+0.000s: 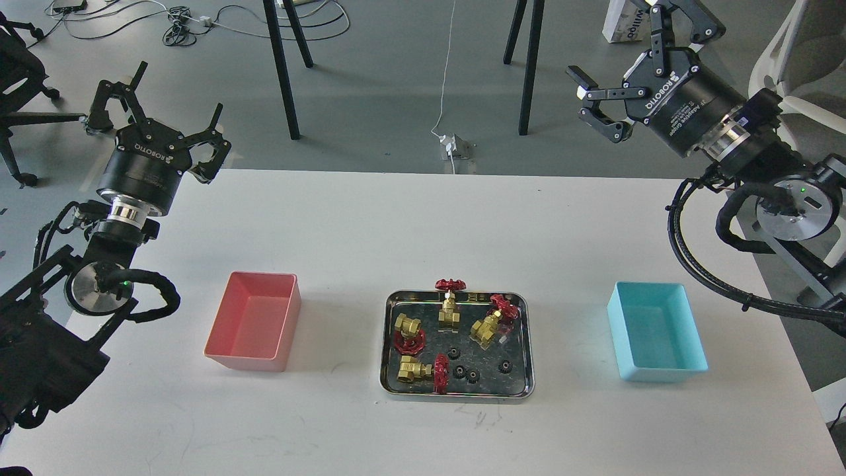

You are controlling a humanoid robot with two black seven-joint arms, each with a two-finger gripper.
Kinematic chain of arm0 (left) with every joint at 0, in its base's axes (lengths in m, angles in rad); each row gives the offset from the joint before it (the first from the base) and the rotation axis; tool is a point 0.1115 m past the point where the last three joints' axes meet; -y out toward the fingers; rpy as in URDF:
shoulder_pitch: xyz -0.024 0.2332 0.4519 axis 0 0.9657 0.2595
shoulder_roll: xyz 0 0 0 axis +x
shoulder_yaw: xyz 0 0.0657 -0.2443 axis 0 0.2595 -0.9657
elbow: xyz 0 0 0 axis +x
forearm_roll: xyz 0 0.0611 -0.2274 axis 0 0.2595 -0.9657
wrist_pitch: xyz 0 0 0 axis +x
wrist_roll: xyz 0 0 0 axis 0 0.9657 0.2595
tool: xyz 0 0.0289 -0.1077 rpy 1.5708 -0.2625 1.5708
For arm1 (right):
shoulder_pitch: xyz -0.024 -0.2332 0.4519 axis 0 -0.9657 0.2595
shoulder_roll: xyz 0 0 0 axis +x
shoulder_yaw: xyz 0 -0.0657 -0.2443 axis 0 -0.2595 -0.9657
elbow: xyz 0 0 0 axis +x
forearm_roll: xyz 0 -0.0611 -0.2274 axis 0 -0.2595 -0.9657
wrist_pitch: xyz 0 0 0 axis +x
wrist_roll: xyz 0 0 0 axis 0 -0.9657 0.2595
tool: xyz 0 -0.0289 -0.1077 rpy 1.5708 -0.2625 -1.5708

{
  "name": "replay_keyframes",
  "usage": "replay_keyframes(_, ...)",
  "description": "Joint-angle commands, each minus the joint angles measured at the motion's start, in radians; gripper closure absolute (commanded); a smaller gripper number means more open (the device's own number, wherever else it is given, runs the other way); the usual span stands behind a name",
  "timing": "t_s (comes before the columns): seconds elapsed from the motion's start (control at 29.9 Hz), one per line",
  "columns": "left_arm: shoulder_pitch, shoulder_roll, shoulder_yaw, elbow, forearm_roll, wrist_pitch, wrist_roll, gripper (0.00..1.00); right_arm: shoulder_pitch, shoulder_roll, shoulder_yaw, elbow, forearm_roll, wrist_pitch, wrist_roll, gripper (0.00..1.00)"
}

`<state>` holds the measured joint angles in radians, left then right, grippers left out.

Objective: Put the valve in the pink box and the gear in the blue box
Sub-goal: 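Reach the left gripper toward the metal tray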

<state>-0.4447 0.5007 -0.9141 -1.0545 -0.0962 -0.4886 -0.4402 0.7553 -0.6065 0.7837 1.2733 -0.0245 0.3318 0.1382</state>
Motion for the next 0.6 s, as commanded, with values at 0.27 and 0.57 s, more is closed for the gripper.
replay_keyframes(0.27,-0.084,0.329,0.009,-0.496,0.156,0.0,-0.032,0.0,-0.011,0.001,0.026,0.0,0.0,-0.008,0.0,0.0)
replay_keyframes(0.57,-0.688,0.57,0.685,-0.512,0.656,0.0,-0.034,0.0,-0.031,-0.004,0.078,-0.052,0.0,-0.086,-0.003,0.0)
